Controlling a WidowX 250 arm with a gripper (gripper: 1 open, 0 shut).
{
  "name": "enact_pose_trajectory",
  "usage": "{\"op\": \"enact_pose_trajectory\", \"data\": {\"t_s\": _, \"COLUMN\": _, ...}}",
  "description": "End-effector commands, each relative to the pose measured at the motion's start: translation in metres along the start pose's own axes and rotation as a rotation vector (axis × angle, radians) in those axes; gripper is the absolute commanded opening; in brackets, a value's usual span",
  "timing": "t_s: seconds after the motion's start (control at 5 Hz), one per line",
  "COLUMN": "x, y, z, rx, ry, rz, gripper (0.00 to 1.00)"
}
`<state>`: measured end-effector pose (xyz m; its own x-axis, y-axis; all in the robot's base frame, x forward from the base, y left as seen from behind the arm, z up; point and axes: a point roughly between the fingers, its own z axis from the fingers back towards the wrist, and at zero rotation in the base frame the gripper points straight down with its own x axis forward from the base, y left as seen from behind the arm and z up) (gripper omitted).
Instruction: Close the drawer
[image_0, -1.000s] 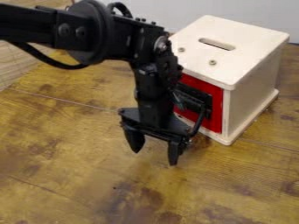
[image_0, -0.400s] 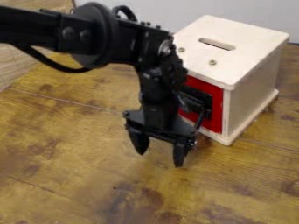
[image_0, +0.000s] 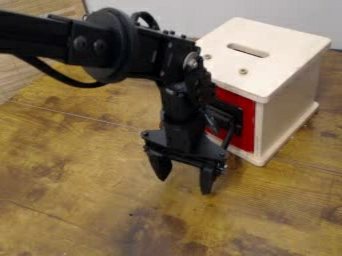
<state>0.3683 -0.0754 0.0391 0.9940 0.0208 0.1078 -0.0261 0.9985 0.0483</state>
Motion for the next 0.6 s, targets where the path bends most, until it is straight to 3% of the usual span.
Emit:
{"op": "enact_pose_trajectory", "data": {"t_s": 0.0, "x": 0.0123, "y": -0.0064, "z": 0.0414, "rx": -0.024, "ry": -0.111, "rz": -0.007, "gripper": 1.0}}
{"op": "enact_pose_trajectory", "data": {"t_s": 0.4, "x": 0.0164, "y": -0.0071, "z": 0.0457, "rx": -0.024, "ry": -0.127, "rz": 0.005, "gripper": 1.0}}
